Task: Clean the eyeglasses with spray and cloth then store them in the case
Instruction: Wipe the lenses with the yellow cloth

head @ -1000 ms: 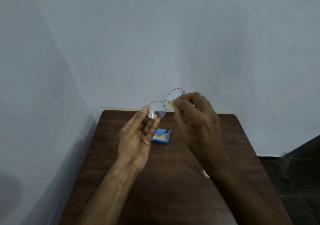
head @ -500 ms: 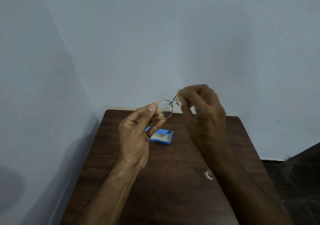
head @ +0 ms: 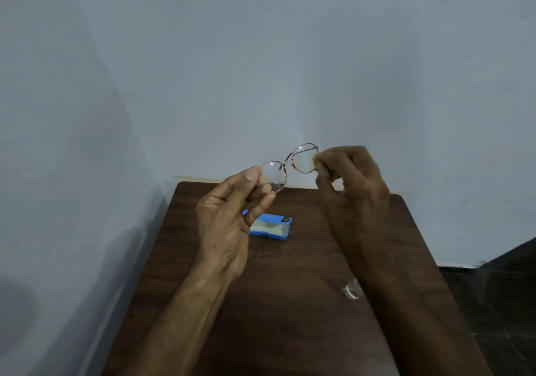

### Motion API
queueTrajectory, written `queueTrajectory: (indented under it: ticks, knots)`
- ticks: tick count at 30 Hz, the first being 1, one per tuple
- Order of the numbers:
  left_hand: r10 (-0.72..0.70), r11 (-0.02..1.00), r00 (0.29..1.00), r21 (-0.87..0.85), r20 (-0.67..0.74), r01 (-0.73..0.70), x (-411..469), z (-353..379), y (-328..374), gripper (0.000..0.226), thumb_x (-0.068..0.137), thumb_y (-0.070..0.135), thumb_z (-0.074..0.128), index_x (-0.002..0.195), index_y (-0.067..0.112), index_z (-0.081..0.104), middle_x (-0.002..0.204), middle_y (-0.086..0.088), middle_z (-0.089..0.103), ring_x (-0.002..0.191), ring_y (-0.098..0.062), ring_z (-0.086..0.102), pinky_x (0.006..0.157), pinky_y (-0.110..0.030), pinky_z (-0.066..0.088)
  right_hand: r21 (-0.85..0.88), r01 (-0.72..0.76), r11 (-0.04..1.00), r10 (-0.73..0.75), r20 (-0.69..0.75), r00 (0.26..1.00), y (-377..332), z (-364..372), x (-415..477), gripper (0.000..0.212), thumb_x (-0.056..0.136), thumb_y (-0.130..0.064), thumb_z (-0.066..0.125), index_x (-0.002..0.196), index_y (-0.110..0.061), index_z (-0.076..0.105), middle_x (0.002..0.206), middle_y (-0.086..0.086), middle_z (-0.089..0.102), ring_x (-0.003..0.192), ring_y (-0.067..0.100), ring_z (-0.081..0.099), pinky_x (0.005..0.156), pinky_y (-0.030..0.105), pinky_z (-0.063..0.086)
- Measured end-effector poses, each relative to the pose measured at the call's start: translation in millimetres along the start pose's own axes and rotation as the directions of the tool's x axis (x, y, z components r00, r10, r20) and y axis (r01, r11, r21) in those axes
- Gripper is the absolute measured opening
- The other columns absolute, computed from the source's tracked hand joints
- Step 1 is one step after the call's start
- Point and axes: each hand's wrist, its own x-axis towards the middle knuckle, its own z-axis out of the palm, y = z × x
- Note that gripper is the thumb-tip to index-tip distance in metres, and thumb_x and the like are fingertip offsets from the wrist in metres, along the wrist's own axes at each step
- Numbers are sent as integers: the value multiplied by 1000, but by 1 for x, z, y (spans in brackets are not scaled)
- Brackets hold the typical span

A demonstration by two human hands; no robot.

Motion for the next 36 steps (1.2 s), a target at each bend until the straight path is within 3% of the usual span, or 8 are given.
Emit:
queueTrajectory:
  ticks: [5,11,15,20,25,29,36]
  knots:
    - [-27,998,1000,-50,-14,27,1,-1,4,18,86,18,74,99,8,81,88,-9,72,80,-14,71,73,-24,62,6,138,990,-138,41,990,-16,4,-8,10,98,-7,69,104,-11,75,109,2,67,92,21,64,76,36,53]
    - [-29,999,999,-24,-19,29,-2,-2,1,21,87,19,74,102,7,81,88,-10,73,81,-16,72,73,-24,63,-24,48,999,-48,-18,999,-10,0,8,11,95,-4,70,100,-12,75,106,0,69,87,22,64,72,34,52]
    - [-23,1000,1000,-9,-18,23,-2,-4,3,20,86,22,75,100,9,82,87,-9,72,82,-15,71,75,-25,62,-12,175,984,-174,78,982,-28,2,0,14,94,0,69,101,-10,76,110,2,71,94,23,65,77,34,53]
    - [15,999,1000,52,10,-15,-4,-4,3,21,80,29,78,94,15,85,86,-7,73,82,-15,72,75,-26,63,-4,41,999,-41,9,999,-20,-2,19,12,93,-2,70,97,-12,76,105,-2,71,86,22,65,73,38,54]
    - [58,993,998,99,19,-59,-4,-5,7,24,79,34,80,95,17,85,89,-9,74,84,-17,74,76,-27,62,0,156,988,-156,72,985,-34,-1,10,9,94,-3,72,96,-10,76,103,0,72,89,22,64,75,34,53]
    - [76,989,997,129,27,-79,-6,-4,4,26,78,36,81,95,17,86,88,-8,75,85,-18,75,75,-26,63,6,24,1000,-24,25,999,-22,-4,17,12,90,0,71,93,-11,75,101,-1,71,85,23,64,72,39,53]
    - [67,994,998,88,-1,-66,-8,-4,4,23,82,33,79,96,16,85,86,-7,74,83,-16,73,76,-27,62,21,114,993,-115,80,990,-30,-5,-6,10,94,-3,71,97,-11,75,104,1,70,88,21,64,74,37,55]
